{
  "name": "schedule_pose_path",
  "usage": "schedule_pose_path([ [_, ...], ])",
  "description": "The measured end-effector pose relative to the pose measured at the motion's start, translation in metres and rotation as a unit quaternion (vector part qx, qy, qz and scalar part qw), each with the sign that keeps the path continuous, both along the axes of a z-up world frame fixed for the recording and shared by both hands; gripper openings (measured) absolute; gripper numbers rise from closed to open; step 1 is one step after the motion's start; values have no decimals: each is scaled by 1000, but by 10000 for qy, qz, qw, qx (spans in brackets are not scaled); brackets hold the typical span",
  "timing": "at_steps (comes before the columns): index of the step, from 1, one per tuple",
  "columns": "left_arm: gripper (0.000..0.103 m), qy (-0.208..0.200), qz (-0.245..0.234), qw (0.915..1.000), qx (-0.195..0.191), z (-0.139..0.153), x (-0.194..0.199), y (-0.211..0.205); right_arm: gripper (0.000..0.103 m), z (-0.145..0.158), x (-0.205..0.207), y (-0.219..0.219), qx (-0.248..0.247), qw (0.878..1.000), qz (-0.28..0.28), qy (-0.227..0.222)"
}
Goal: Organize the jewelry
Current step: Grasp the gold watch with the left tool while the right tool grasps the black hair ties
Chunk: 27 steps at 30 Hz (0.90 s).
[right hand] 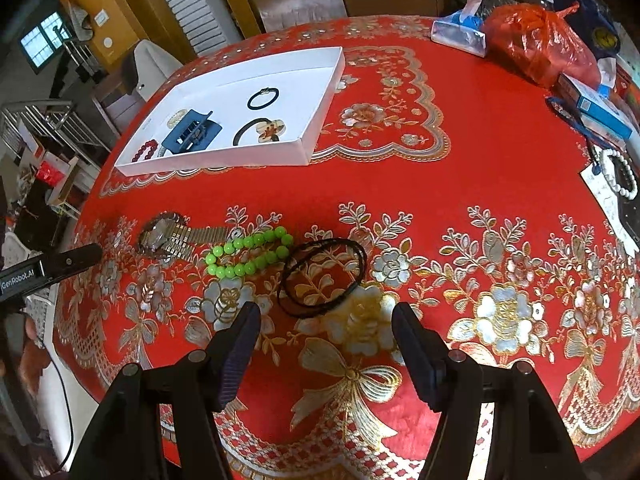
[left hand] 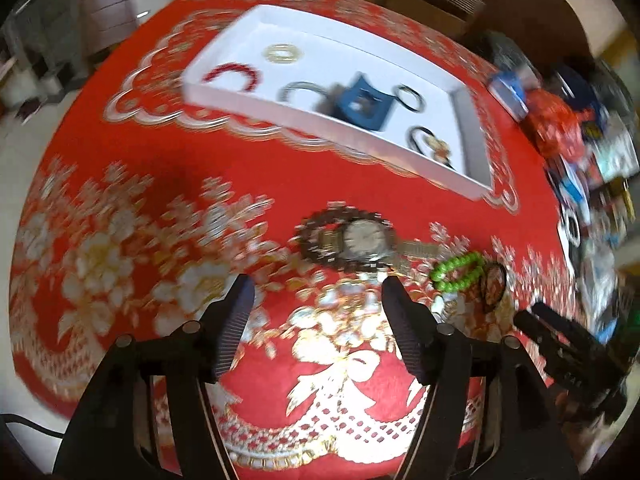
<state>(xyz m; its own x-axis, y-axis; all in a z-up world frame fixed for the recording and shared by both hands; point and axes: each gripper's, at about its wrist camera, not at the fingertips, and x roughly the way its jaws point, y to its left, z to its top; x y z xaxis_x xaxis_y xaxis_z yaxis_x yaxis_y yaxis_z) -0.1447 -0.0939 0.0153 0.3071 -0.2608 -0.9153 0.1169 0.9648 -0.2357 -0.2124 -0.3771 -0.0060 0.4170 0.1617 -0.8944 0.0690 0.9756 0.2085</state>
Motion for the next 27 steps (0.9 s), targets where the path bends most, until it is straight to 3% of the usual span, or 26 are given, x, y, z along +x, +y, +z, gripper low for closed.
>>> schedule_pose_path([
  [8, 66, -177, -766, 9966, 232, -10, 19, -28, 66, -3, 8, 2, 87, 9999, -95, 69],
  [13, 66, -207, -1965, 9781, 650, -24, 31, -51, 66, 2, 9, 0, 92, 9998, -152, 29],
  [16, 66, -117, -2466, 9665, 708, -34, 35, -59, 66, 3, 10, -4, 136, 9996, -233, 15],
  [20, 66, -231, -2828, 9553, 825, -40, 40, -68, 66, 0, 13, -8, 160, 9993, -331, 67],
  [23, 66, -199, -2994, 9514, 687, -42, 46, -70, 66, -3, 15, -11, 201, 9988, -423, 108],
  [25, 60, -191, -3166, 9464, 604, -43, 48, -74, 66, -5, 17, -13, 213, 9985, -479, 140],
  [27, 44, -307, -3320, 9393, 814, -44, 48, -78, 66, -8, 18, -15, 223, 9982, -525, 174],
])
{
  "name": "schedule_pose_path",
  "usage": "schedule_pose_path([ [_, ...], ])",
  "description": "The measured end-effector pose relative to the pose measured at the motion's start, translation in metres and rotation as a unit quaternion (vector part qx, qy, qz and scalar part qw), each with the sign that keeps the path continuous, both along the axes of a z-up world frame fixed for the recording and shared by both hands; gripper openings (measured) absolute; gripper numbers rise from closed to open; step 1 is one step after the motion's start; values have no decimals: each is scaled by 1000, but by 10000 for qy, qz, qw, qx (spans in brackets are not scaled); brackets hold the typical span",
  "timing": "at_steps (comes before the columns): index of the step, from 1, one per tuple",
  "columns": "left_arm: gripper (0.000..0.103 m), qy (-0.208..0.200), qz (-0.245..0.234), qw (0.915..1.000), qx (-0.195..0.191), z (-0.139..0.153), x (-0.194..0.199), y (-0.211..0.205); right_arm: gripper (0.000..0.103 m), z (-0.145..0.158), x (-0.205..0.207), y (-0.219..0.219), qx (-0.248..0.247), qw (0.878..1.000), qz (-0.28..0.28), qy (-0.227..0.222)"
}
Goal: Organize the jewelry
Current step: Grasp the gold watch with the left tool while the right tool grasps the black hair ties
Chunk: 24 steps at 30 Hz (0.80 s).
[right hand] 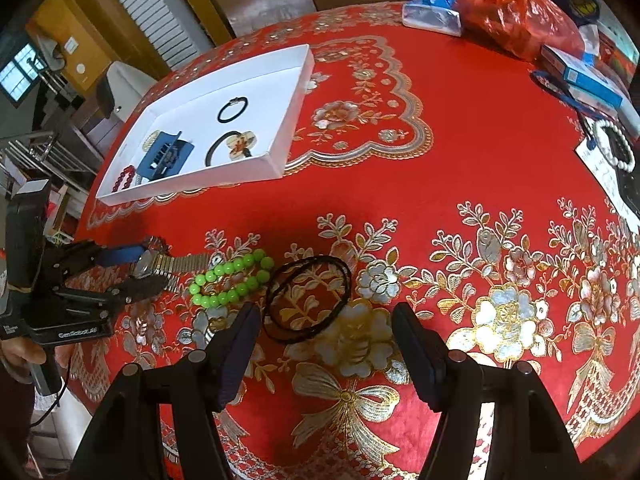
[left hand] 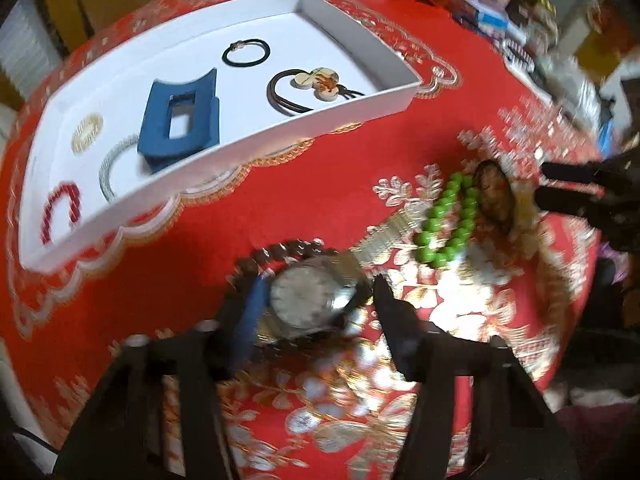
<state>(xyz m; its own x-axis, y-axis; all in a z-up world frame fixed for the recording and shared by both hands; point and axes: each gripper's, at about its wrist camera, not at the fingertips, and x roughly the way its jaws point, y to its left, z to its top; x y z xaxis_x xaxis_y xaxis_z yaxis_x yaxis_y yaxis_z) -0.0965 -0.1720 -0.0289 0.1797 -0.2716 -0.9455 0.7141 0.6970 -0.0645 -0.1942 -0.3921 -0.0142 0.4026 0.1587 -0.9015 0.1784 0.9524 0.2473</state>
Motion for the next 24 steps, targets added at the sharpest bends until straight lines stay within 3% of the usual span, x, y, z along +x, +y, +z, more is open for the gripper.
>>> schedule_pose_path([
  [3, 31, 215, -63, 9994, -261, 4, 4, 2, 66, -3, 0, -2, 29, 10000, -56, 33],
  [8, 30, 148, 86, 9995, -264, 7, 0, 8, 66, -5, 2, -6, 66, 9999, -126, 11],
  [16, 28, 19, 603, 9958, -690, 41, -4, 26, 66, -4, 4, -1, 26, 9999, 104, -96],
  [19, 28, 44, 813, 9924, -921, 56, -3, 34, 48, -8, 8, 0, -76, 9998, 163, -90],
  [24, 28, 166, 1004, 9869, -1248, 78, 0, 43, 28, -15, 21, 5, -418, 9984, 377, -27],
])
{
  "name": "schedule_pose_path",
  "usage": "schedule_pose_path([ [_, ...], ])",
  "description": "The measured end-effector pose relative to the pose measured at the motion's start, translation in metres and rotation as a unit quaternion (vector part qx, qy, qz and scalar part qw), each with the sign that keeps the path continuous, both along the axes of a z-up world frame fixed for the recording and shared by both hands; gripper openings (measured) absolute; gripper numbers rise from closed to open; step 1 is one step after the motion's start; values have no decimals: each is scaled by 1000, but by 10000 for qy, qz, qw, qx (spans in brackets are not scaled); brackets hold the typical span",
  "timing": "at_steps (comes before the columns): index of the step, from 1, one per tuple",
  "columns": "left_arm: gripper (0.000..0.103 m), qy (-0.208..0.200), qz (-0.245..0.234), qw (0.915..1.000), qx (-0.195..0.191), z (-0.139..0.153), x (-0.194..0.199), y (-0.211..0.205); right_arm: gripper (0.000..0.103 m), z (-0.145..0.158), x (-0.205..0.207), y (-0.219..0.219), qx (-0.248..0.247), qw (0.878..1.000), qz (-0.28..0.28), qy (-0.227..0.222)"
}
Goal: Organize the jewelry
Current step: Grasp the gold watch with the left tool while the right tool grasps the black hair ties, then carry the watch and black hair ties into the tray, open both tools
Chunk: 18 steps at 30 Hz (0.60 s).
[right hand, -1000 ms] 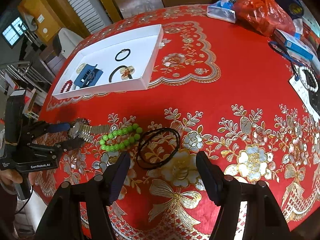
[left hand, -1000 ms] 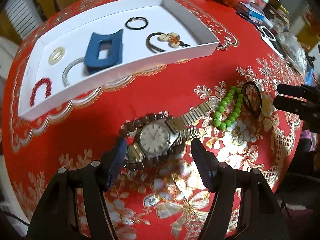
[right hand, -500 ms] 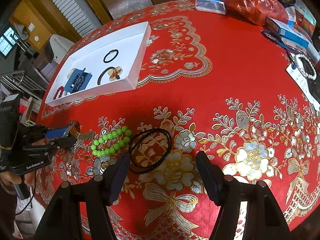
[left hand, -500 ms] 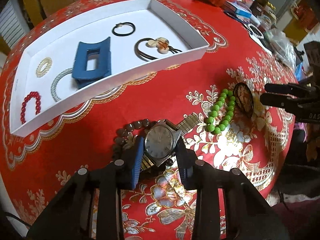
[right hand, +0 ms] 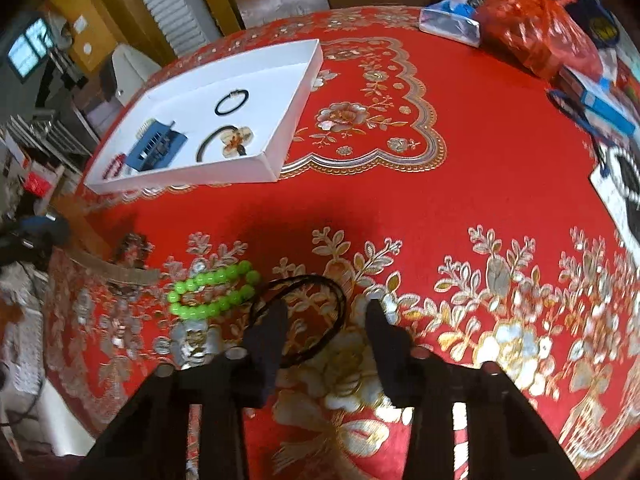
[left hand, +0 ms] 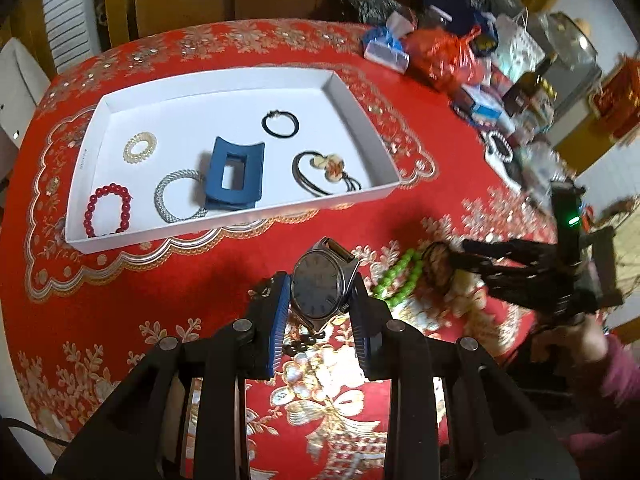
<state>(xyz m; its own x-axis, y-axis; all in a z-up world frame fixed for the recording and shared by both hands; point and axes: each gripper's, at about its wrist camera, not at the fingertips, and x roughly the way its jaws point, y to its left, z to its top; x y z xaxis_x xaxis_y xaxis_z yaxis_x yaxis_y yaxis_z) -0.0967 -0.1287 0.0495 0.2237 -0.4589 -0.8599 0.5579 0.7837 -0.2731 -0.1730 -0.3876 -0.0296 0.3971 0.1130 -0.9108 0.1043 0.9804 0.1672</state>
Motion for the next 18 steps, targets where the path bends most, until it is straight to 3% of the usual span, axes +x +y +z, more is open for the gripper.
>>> schedule_pose_path([
  [2, 28, 59, 88, 9999, -77, 6, 2, 4, 10, -7, 5, 5, -356, 9992, 140, 103],
  [4, 28, 138, 194, 9996, -182, 10, 5, 10, 4, -8, 4, 8, -677, 9974, 239, 13],
  [10, 28, 228, 505, 9979, -349, 21, 11, 23, 3, -3, 2, -3, -464, 9987, 187, -95],
  [18, 28, 50, 887, 9955, -323, 40, 19, 38, 2, 52, 10, -7, 2, 9974, 185, -694],
])
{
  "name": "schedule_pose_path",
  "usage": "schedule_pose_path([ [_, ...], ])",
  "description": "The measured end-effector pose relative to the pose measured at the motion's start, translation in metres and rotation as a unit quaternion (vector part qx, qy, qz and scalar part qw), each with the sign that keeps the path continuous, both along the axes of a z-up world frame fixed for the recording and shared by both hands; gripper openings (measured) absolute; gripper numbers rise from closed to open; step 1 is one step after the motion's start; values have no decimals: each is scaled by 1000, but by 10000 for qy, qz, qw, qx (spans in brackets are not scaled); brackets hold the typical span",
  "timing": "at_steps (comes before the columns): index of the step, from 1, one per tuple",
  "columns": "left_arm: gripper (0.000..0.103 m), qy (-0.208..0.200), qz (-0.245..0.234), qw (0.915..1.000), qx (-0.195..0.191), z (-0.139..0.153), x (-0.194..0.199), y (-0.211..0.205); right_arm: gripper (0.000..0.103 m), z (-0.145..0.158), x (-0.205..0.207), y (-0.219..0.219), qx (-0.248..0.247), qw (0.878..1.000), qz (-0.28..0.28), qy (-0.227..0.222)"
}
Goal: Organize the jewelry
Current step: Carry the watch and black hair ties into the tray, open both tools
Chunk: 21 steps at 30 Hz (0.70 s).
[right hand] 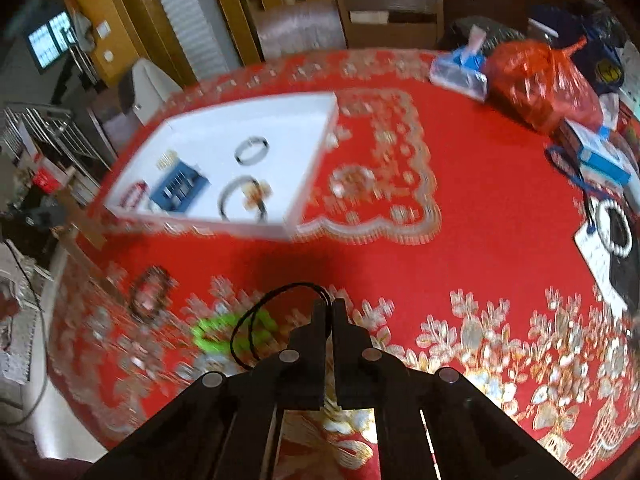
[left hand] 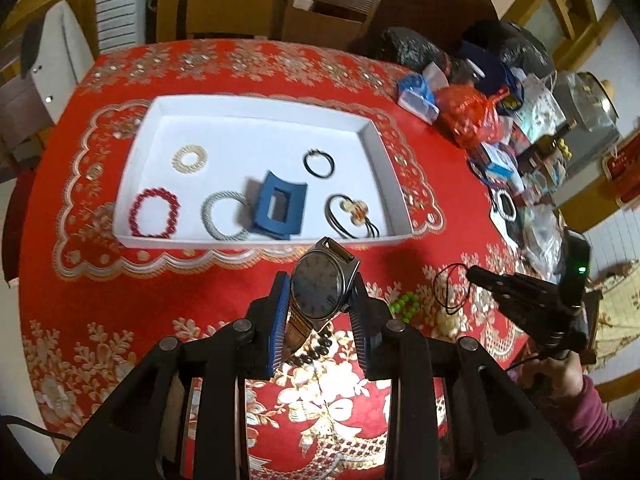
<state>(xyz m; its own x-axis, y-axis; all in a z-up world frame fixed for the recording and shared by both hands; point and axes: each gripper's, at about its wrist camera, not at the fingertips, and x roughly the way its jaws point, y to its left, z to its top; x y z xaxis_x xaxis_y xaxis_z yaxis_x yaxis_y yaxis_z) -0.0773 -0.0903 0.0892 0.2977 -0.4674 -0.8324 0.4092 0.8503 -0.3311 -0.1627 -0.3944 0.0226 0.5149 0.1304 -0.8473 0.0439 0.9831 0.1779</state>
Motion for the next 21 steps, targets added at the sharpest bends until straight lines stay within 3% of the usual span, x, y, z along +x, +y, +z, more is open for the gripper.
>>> schedule_pose_path([
  [10, 28, -414, 483, 9977, 253, 32, 36, 13, 2, 42, 49, 21, 136, 9985, 270, -450],
  [21, 28, -620, 836, 9928, 595, 34, 92, 12, 2, 50, 112, 41, 169, 9976, 465, -493],
])
